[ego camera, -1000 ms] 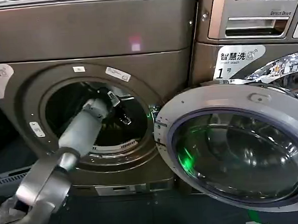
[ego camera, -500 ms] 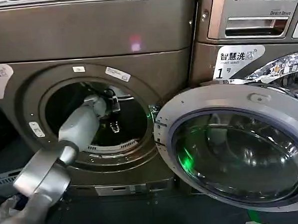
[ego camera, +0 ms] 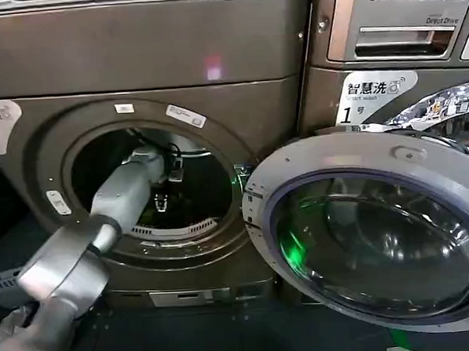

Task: Grasp the clothes from the dryer.

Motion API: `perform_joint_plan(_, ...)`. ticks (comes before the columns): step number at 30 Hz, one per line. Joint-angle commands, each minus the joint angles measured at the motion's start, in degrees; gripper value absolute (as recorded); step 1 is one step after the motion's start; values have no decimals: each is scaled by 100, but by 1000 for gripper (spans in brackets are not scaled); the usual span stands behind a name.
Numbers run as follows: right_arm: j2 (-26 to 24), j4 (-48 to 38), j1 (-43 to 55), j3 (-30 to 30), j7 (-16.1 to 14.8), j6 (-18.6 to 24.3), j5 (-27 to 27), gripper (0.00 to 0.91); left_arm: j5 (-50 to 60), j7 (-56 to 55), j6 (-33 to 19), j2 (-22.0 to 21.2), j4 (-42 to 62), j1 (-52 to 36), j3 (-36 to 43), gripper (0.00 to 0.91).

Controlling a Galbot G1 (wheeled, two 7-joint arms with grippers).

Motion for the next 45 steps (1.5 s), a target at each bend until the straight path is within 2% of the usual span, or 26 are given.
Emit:
perform_joint_plan(1,-8,1,76,-62,2,6,-62,907,426,91,-75,-15,164,-18,436,907)
perform_joint_plan(18,3,16,95,-95,-10,23,-72,907,108,-164,-7,-50,197,245,284,907)
perform_joint_plan(43,13,61,-36,-11,-12,27,-61,907,-427,138,141,-59,348,543,84,907)
perform_joint_plan(45,17,63,-25,-22,-10,28,-66,907,-425,131,140,-54,349,544,84,501)
